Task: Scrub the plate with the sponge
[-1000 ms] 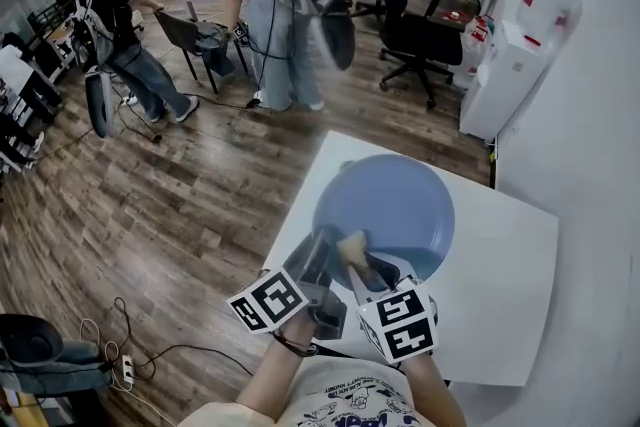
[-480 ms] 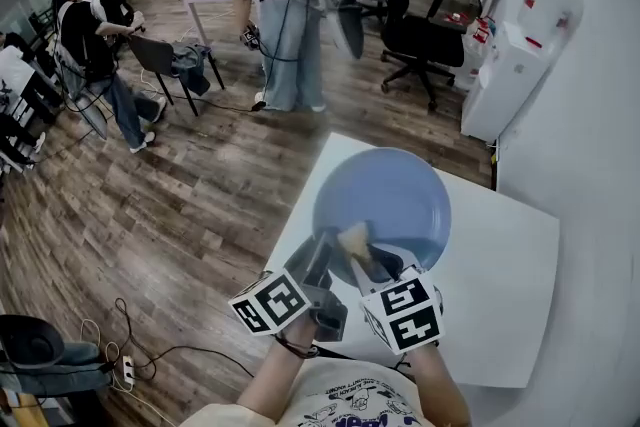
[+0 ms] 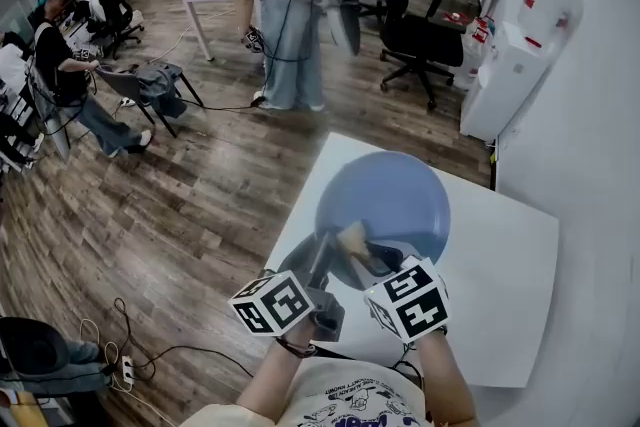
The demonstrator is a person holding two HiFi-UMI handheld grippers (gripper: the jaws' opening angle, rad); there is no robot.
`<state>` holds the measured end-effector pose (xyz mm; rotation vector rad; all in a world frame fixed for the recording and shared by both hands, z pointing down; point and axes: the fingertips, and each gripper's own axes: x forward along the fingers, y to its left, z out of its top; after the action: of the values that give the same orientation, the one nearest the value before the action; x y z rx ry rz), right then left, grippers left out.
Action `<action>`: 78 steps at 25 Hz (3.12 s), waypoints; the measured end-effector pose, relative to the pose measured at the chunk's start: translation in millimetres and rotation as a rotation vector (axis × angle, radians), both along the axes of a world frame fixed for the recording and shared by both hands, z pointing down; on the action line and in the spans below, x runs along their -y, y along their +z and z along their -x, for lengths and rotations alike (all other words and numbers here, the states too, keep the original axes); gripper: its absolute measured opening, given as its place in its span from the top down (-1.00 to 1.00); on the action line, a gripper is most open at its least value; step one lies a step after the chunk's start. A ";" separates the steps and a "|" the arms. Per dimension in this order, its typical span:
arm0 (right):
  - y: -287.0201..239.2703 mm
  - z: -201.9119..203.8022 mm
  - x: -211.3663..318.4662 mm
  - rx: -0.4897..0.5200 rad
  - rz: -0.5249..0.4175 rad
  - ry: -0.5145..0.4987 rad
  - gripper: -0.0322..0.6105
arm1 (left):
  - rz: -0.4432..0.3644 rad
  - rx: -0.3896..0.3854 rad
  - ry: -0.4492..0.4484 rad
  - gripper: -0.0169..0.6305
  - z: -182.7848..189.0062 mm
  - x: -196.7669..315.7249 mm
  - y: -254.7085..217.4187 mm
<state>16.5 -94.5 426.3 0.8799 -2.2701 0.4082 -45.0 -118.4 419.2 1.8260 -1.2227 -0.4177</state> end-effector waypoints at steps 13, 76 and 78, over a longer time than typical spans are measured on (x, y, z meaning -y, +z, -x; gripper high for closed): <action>-12.0 -7.1 20.1 0.017 -0.043 0.033 0.58 | -0.018 0.011 0.042 0.77 -12.9 -3.9 -0.4; 5.7 -113.7 80.3 -0.016 -0.076 0.334 0.58 | 0.023 -0.021 0.008 0.77 -5.2 16.0 7.4; 8.5 -110.2 76.2 -0.018 -0.067 0.331 0.58 | 0.025 -0.025 -0.003 0.77 1.2 15.2 7.4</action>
<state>126.8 -170.7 434.8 1.2953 -2.1337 0.4683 -46.2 -133.6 426.5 1.7929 -1.2089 -0.4241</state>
